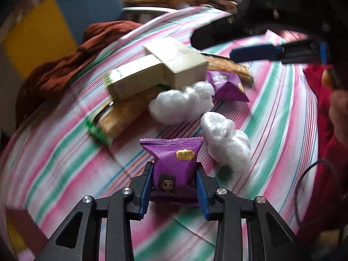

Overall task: Organize objects
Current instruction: 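Lift the purple packet with the left tool while the right tool grasps the wrapped cotton balls, then carry the purple packet and cotton balls into the tray and release both, then withdraw both tools from the tray toward the boxes, then grasp the green essential-oil box with the left tool, then lift the green box with the left tool while the right tool grasps the cream box, then carry the green box and cream box into the tray and release both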

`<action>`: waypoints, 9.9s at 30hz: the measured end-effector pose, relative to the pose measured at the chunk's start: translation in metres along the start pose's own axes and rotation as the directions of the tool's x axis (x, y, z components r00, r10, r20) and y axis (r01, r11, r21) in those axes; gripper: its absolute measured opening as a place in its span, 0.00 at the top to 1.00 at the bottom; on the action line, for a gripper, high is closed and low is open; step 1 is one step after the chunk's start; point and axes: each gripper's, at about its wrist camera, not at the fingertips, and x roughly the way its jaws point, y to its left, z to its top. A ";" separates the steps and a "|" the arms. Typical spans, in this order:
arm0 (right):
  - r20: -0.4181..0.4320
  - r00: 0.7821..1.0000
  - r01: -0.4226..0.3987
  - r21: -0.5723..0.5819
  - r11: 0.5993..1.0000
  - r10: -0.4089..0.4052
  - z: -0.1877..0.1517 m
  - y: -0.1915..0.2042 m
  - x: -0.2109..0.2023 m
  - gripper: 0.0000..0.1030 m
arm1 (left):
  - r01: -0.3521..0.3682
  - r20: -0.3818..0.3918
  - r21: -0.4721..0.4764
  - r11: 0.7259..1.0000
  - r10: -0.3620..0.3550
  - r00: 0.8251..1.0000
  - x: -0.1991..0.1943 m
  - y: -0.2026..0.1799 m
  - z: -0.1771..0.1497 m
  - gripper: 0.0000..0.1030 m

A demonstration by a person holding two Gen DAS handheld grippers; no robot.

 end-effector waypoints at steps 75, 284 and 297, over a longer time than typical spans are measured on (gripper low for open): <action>-0.097 0.990 -0.139 -0.767 0.627 0.101 -0.220 0.302 0.019 0.52 | -0.387 -0.006 -0.827 0.407 0.683 0.730 -0.245 0.124 -0.304 0.21; -0.152 0.960 -0.278 -0.441 0.853 0.235 -0.090 0.208 0.014 0.51 | -0.256 0.154 -0.712 0.654 0.501 0.851 -0.184 0.087 -0.193 0.70; -0.216 0.964 -0.251 -0.533 0.808 0.157 -0.154 0.260 0.032 0.51 | -0.222 0.095 -0.843 0.489 0.543 0.835 -0.216 0.139 -0.272 0.70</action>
